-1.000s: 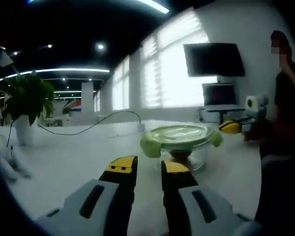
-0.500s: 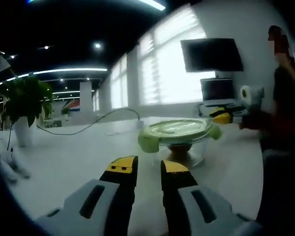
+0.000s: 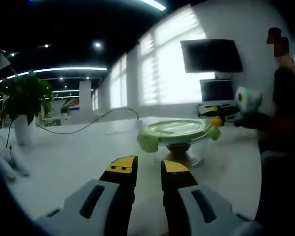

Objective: Open container latches remove lid place lid upside down on tabletop take tomato from container place on tabletop

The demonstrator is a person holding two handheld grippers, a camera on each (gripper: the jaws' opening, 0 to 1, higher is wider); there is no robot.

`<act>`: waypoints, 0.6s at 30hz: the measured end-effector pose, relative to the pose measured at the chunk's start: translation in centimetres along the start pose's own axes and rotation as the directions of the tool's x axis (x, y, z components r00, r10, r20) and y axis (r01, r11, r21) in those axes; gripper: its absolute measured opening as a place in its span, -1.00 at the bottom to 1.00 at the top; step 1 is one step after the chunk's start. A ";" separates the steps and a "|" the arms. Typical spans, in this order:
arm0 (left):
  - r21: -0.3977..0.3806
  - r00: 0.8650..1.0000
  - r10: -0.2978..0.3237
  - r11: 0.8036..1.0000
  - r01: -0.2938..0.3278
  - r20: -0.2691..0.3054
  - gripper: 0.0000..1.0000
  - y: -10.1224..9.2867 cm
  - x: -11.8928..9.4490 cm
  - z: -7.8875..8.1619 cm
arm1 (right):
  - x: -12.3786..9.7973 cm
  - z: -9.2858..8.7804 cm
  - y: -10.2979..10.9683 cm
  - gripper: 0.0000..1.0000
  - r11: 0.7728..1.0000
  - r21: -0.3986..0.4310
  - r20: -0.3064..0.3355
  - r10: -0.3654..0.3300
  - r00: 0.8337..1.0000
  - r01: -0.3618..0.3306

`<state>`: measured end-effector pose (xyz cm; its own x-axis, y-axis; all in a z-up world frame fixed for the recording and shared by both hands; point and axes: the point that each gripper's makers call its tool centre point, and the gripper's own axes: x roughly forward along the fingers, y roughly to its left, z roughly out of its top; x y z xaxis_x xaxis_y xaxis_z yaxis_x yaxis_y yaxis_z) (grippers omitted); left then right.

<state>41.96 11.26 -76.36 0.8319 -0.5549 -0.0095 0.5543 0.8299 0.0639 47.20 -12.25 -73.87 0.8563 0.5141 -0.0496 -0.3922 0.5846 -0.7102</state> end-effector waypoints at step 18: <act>-0.011 1.000 0.021 1.000 -0.021 0.000 -0.59 0.5 0.0 0.0 | 1.4 1.1 0.9 -0.86 0.915 -0.404 -0.006 -0.019 1.000 0.015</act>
<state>42.25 11.65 -76.35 0.8435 -0.5371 -0.0086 0.5367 0.8421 0.0532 47.70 -10.29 -73.79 0.8657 0.4990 -0.0404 -0.2100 0.2887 -0.9341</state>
